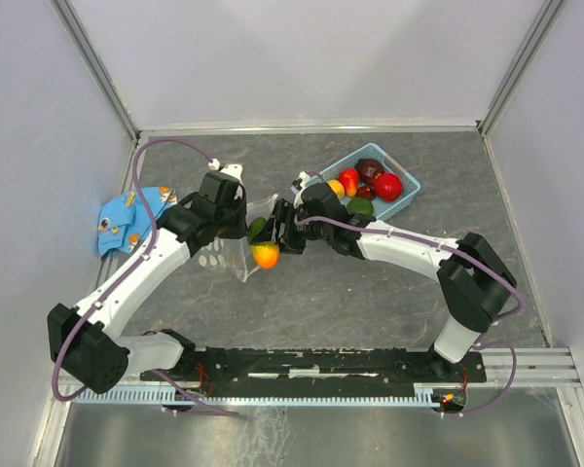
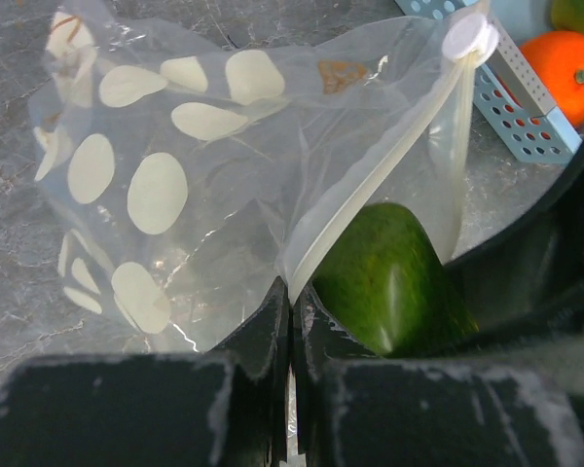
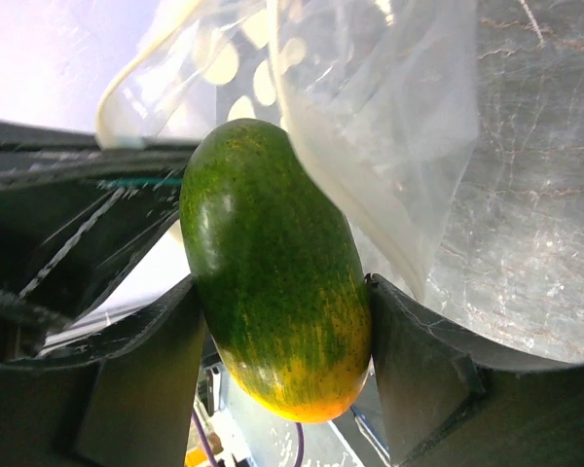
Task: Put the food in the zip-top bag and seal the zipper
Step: Place the fake fruit in the zipper food storage bag.
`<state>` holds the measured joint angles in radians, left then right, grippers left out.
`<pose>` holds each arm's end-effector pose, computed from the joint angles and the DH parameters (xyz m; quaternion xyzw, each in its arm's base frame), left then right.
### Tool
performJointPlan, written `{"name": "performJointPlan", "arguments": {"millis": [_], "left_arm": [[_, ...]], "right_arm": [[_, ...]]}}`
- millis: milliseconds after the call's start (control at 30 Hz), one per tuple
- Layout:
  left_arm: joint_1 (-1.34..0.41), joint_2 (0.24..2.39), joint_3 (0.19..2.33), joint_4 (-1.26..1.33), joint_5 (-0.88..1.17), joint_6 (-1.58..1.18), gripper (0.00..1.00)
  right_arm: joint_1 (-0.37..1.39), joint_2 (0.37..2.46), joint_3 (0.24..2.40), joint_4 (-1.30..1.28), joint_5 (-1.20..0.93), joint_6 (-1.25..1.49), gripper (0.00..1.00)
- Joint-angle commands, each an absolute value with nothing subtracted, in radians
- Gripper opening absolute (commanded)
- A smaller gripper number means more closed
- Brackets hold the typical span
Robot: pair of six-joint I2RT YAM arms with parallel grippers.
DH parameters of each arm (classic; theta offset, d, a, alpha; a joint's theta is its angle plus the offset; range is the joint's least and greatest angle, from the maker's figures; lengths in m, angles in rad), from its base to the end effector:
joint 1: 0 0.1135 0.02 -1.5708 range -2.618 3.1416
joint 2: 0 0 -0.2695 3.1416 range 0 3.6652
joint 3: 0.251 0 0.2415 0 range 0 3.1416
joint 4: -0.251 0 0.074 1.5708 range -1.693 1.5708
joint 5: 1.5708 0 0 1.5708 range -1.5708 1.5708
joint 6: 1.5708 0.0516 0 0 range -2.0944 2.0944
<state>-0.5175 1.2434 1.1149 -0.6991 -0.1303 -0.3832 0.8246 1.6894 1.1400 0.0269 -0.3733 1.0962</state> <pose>0.2273 -0.1217 0.3060 0.0388 0.9293 -0.1031 0.3526 0.2499 0.2980 0.2492 0.0232 0.8555 0.4951 0.1502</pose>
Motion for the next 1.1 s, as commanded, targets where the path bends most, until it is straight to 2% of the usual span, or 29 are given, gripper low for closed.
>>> {"name": "performJointPlan", "arguments": {"millis": [0, 367, 633, 767, 1067], "left_arm": [[-0.524, 1.190, 1.104, -0.635, -0.045, -0.340, 0.03], [-0.547, 1.193, 1.068, -0.604, 0.115, -0.322, 0.03], [-0.564, 1.224, 1.064, -0.597, 0.166, -0.321, 0.03], [-0.564, 1.221, 1.062, -0.594, 0.153, -0.322, 0.03], [-0.562, 1.204, 1.064, -0.596, 0.061, -0.334, 0.03]], "right_arm": [[0.818, 1.718, 1.131, 0.129, -0.320, 1.127, 0.31], [0.793, 1.733, 1.046, 0.371, -0.243, 1.267, 0.32], [0.796, 1.734, 1.034, 0.413, -0.160, 1.286, 0.40], [0.799, 1.725, 1.032, 0.395, -0.163, 1.249, 0.57], [0.805, 1.634, 1.029, 0.254, -0.148, 1.119, 0.86]]}}
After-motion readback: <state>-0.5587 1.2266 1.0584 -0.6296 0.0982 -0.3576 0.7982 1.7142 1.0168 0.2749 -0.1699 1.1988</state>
